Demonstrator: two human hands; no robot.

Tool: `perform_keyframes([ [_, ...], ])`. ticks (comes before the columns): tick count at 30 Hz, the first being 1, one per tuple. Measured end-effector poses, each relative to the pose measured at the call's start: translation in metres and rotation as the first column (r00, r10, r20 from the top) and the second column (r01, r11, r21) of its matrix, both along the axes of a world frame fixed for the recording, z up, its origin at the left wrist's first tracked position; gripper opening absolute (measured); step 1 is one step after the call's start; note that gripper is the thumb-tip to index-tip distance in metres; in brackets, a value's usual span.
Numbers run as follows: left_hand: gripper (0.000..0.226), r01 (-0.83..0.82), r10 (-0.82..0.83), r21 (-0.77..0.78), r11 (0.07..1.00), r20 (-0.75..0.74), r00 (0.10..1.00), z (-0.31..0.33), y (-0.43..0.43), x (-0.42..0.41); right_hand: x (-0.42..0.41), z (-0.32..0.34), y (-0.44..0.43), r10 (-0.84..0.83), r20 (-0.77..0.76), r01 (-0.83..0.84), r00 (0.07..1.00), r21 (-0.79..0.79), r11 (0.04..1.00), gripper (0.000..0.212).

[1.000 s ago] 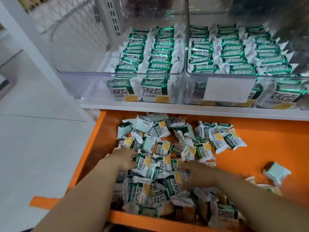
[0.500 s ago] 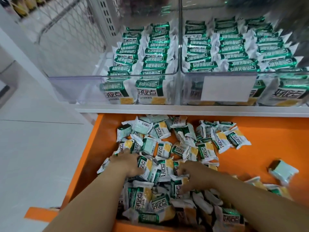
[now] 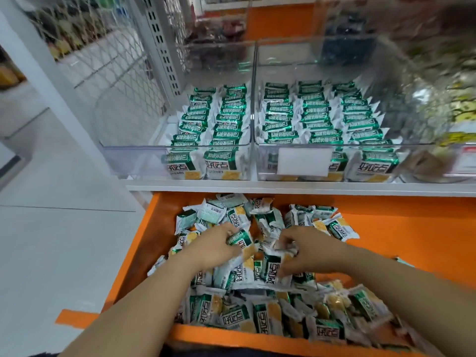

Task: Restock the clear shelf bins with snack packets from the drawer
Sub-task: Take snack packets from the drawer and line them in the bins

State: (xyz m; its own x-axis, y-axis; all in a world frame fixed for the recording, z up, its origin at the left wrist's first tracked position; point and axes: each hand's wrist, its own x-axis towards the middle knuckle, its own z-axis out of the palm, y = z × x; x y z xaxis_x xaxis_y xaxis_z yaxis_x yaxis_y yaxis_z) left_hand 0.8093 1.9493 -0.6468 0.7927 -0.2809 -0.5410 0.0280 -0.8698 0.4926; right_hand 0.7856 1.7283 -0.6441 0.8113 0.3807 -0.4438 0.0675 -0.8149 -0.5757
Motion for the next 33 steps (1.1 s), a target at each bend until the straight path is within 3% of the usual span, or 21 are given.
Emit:
perform_keyframes([
  [6,0.047,-0.007,0.032,-0.246,0.969,0.1,0.994,0.061,-0.045,-0.035,-0.032,0.069,-0.024,-0.127,0.094,0.115,0.987,0.116,0.987,0.046],
  [11,0.038,-0.032,0.105,-0.348,0.937,0.193,0.976,0.089,-0.062,-0.065,-0.065,0.092,-0.039,-0.313,-0.004,0.301,0.95,0.294,0.907,0.058],
  [14,0.036,-0.051,0.136,-0.409,0.911,0.182,0.974,0.093,-0.069,-0.075,-0.074,0.096,-0.044,-0.386,-0.028,0.368,0.922,0.37,0.853,0.045],
  [16,0.049,-0.067,0.161,-0.456,0.888,0.17,0.972,0.094,-0.072,-0.078,-0.074,0.1,-0.048,-0.421,-0.037,0.399,0.906,0.403,0.824,0.035],
  [18,0.054,-0.089,0.183,-0.516,0.852,0.134,0.974,0.097,-0.077,-0.08,-0.072,0.102,-0.052,-0.447,-0.029,0.416,0.894,0.424,0.804,0.033],
  [21,0.045,-0.108,0.194,-0.567,0.816,0.094,0.976,0.102,-0.084,-0.078,-0.067,0.104,-0.056,-0.49,0.007,0.436,0.872,0.443,0.783,0.031],
  [25,0.041,-0.111,0.24,-0.606,0.788,0.137,0.961,0.096,-0.091,-0.07,-0.061,0.105,-0.059,-0.492,0.088,0.417,0.866,0.414,0.809,0.031],
  [33,0.038,-0.133,0.266,-0.654,0.745,0.108,0.958,0.095,-0.084,-0.058,-0.057,0.109,-0.065,-0.437,0.1,0.352,0.894,0.447,0.822,0.032],
])
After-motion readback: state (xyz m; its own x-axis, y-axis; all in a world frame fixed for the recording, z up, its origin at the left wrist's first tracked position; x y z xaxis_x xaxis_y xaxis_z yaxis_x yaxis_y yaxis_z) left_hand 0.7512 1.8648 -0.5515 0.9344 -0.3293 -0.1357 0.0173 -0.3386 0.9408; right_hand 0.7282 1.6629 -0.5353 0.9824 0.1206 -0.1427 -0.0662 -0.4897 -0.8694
